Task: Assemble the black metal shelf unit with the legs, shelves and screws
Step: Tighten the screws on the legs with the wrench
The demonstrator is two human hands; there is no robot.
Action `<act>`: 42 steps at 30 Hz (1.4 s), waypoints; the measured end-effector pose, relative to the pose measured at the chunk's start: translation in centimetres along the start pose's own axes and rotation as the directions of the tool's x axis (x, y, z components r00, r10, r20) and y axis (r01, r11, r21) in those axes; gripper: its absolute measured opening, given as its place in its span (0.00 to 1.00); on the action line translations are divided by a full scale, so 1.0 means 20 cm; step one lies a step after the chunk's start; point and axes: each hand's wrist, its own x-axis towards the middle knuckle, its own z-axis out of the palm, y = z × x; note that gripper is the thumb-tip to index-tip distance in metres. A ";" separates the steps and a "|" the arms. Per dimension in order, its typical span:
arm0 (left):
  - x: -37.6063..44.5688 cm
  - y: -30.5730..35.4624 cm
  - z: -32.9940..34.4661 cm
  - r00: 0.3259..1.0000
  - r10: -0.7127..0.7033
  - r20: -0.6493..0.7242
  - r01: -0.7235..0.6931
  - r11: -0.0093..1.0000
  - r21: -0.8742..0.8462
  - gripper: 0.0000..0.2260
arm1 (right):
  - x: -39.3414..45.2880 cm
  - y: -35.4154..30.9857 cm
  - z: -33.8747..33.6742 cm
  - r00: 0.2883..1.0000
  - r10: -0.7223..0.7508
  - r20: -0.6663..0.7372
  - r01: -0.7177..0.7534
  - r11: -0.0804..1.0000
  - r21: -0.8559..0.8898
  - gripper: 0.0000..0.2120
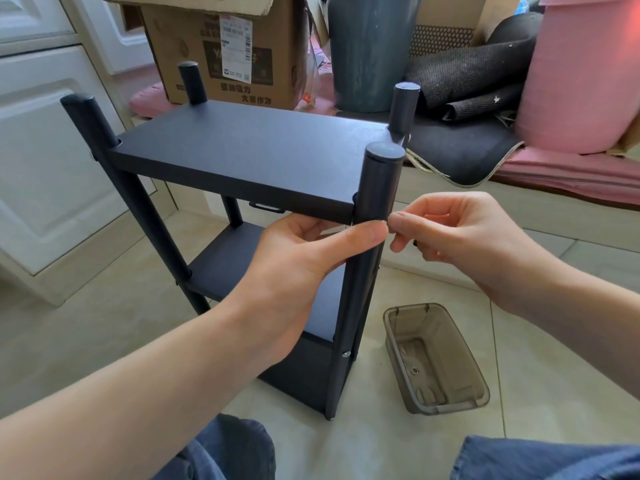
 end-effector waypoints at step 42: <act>0.01 -0.03 0.01 1.000 0.005 0.011 -0.004 0.998 -0.062 0.08 | 0.07 0.04 0.02 0.992 -0.112 0.058 0.115 0.992 -0.059 0.09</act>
